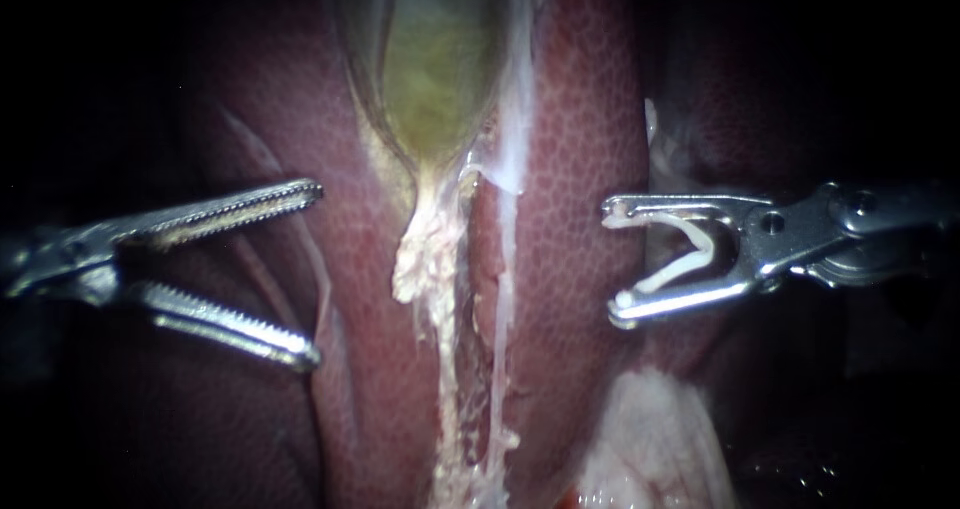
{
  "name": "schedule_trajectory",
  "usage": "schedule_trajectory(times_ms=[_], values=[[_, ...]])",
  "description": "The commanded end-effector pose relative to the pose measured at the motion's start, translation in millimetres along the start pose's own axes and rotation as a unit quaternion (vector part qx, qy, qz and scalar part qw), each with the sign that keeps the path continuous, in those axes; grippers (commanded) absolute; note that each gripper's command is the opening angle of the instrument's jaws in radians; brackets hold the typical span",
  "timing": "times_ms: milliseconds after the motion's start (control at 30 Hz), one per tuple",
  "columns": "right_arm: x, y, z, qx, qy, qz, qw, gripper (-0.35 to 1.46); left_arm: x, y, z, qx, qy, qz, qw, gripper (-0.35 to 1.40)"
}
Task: Grabbing gallbladder
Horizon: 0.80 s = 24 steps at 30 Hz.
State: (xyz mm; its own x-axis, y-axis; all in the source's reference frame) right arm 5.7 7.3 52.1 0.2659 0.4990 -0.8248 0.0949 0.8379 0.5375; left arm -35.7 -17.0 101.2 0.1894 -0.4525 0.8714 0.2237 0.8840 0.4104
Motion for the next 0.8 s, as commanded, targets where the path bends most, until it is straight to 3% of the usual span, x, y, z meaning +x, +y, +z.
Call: schedule_trajectory(times_ms=[33,267,800], values=[[0.0,0.0,0.0,0.0,0.0,0.0,1.0,0.6,0.0,0.0,0.1,0.0,0.0,0.0,1.0,0.81],[0.0,0.0,0.0,0.0,0.0,0.0,1.0,0.6,0.7,0.2,1.3,-0.003,0.0,0.004,1.0,0.79],[0.0,-0.1,0.0,0.0,0.0,0.0,1.0,0.6,4.4,0.9,7.5,-0.007,-0.001,-0.039,0.9992,0.69]])
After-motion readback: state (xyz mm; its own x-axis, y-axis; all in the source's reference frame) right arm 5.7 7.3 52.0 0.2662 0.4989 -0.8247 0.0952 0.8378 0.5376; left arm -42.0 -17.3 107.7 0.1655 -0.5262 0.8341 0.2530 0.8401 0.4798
